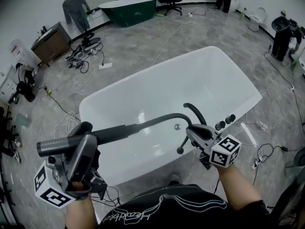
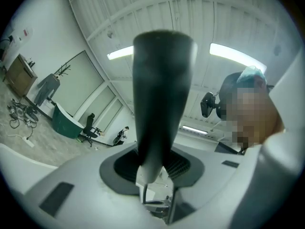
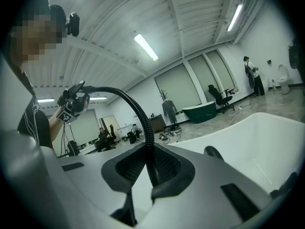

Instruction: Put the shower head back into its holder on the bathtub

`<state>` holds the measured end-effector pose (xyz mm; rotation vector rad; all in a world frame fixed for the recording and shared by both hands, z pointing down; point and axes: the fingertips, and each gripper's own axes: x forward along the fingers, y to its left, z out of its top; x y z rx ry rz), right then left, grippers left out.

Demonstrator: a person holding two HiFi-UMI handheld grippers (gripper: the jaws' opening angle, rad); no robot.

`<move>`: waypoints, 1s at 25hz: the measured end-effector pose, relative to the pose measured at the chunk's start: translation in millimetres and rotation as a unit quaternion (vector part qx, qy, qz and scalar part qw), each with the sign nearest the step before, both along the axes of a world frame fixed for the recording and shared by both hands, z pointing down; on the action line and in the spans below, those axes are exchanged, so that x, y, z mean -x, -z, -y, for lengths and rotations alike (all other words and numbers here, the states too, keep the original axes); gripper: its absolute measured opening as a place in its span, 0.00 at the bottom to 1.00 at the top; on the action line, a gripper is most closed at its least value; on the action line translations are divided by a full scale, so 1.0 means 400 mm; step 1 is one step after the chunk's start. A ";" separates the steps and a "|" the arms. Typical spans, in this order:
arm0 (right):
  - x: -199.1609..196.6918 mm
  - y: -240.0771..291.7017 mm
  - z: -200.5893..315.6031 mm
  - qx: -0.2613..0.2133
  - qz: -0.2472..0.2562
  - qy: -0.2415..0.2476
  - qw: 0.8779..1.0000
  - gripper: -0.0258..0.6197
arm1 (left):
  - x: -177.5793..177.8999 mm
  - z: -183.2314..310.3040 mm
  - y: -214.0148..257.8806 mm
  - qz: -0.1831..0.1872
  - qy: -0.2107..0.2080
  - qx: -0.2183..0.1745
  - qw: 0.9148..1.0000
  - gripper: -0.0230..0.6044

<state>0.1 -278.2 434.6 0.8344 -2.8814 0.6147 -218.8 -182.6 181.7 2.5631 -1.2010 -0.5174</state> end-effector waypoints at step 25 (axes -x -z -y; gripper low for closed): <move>-0.017 -0.452 -0.170 0.070 -0.238 0.087 0.965 0.13 | -0.243 0.074 -0.211 0.067 -0.097 0.085 0.989 0.24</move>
